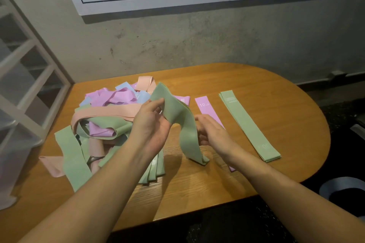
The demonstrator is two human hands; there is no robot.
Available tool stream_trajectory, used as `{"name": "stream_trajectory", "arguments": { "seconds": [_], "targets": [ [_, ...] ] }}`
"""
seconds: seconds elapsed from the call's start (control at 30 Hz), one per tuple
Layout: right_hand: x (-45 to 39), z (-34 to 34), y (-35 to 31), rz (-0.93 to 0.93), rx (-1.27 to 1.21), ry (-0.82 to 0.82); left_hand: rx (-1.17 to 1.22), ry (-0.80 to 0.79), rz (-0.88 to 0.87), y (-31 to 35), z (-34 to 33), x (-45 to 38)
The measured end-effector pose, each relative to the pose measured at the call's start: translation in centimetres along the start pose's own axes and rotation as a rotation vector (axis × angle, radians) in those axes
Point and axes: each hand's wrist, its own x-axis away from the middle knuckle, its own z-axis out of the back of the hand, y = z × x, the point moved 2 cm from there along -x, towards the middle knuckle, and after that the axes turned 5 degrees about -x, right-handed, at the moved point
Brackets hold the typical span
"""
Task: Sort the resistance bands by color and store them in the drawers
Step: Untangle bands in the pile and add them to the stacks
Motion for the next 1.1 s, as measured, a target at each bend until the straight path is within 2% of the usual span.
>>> {"name": "stream_trajectory", "arguments": {
  "seconds": [0.1, 0.2, 0.37, 0.53, 0.63, 0.73, 0.9, 1.1],
  "targets": [
    [0.2, -0.4, -0.1, -0.027, -0.005, -0.057, 0.037, 0.024, 0.007, 0.3, -0.6, -0.2],
    [0.2, -0.1, 0.3, 0.018, 0.146, -0.042, 0.044, 0.022, 0.012, 0.5, -1.5, -0.2],
    [0.3, 0.8, 0.3, -0.013, 0.179, -0.016, -0.092, 0.047, -0.026, 0.4, -2.2, -1.7],
    [0.5, 2.6, -0.1, -0.015, 0.188, 0.008, -0.194, 0.16, -0.054, -0.2, -2.3, -5.0],
    [0.8, 4.2, -0.3, -0.029, 0.162, 0.013, -0.236, 0.195, -0.033, -1.6, -2.8, -7.5],
    [1.2, 6.3, -0.1, -0.053, 0.261, 0.027, -0.292, 0.212, 0.003, -3.4, -4.2, -9.5],
    [2.1, 10.3, 0.3, -0.06, 0.448, 0.167, -0.365, 0.214, 0.062, -7.5, -7.2, -12.0],
    [2.5, 14.5, 1.2, -0.104, 0.472, 0.223, -0.495, 0.214, 0.118, -11.8, -9.7, -15.0]
  ]
}}
